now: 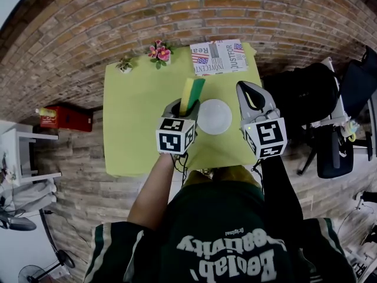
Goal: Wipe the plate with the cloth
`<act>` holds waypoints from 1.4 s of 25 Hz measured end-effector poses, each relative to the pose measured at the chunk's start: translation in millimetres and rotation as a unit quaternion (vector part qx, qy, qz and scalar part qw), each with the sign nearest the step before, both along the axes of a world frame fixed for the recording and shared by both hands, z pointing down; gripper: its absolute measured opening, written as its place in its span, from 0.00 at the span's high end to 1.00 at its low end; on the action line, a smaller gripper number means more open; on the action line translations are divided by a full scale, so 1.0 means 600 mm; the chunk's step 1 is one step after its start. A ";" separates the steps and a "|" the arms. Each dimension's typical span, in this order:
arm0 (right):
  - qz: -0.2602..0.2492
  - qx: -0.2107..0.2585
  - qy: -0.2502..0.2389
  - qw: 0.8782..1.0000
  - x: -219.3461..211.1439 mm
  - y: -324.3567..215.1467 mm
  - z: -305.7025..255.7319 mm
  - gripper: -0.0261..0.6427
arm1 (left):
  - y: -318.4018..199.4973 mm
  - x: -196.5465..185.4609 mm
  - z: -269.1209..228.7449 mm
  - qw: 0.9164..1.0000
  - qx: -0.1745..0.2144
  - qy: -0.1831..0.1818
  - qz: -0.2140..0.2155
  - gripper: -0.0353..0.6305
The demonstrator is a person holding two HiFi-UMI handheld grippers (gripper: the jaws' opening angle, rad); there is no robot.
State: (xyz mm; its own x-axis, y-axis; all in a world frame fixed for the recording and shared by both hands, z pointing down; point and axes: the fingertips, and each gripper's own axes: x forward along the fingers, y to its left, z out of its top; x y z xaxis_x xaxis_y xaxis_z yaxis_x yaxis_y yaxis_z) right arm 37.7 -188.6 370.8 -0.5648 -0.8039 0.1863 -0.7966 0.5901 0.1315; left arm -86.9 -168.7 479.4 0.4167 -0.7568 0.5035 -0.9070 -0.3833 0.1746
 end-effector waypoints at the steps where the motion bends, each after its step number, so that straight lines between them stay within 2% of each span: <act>1: 0.000 0.001 0.000 1.000 -0.002 0.000 -0.002 0.94 | -0.006 -0.008 -0.023 1.000 0.023 0.001 -0.012 0.74; 6: 0.009 0.010 -0.004 1.000 -0.002 -0.005 -0.013 0.94 | -0.026 -0.039 -0.127 0.991 0.123 -0.012 -0.051 0.74; 10: 0.016 0.021 -0.007 1.000 0.002 -0.008 -0.029 0.94 | -0.027 -0.047 -0.195 0.982 0.176 -0.003 -0.064 0.74; 15: 0.020 0.030 -0.007 0.999 0.005 -0.009 -0.044 0.94 | -0.023 -0.052 -0.260 0.968 0.240 -0.016 -0.071 0.74; 21: 0.018 0.049 0.018 0.998 0.001 -0.003 -0.054 0.94 | -0.020 -0.054 -0.263 0.967 0.244 -0.013 -0.075 0.74; 35: 0.028 0.051 0.011 0.998 0.006 0.009 -0.062 0.94 | -0.006 -0.055 -0.267 0.967 0.245 0.001 -0.070 0.74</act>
